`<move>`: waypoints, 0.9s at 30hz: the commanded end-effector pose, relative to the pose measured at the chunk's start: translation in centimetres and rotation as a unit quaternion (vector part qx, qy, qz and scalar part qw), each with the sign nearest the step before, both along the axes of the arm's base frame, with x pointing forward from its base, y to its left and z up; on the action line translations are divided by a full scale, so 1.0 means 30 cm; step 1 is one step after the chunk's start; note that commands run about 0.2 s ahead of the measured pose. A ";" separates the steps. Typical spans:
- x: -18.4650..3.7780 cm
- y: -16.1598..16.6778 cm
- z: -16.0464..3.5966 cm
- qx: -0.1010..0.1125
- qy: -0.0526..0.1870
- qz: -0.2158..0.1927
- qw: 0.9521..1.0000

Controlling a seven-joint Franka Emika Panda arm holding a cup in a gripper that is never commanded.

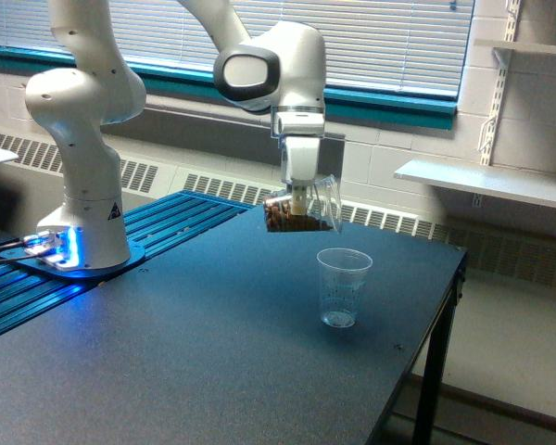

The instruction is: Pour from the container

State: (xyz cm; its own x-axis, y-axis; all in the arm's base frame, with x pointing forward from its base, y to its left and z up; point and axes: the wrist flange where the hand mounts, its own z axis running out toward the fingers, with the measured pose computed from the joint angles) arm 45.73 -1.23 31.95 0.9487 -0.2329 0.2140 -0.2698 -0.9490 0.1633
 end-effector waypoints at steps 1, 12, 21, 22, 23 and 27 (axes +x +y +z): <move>0.021 0.020 0.017 -0.016 0.000 -0.011 1.000; 0.025 0.031 0.018 -0.036 0.013 -0.006 0.999; 0.023 0.042 0.010 -0.053 0.025 0.002 0.998; 0.022 0.043 0.009 -0.054 0.027 0.003 0.998; 0.022 0.043 0.008 -0.057 0.028 0.005 0.998; 0.022 0.049 0.003 -0.065 0.034 0.007 0.997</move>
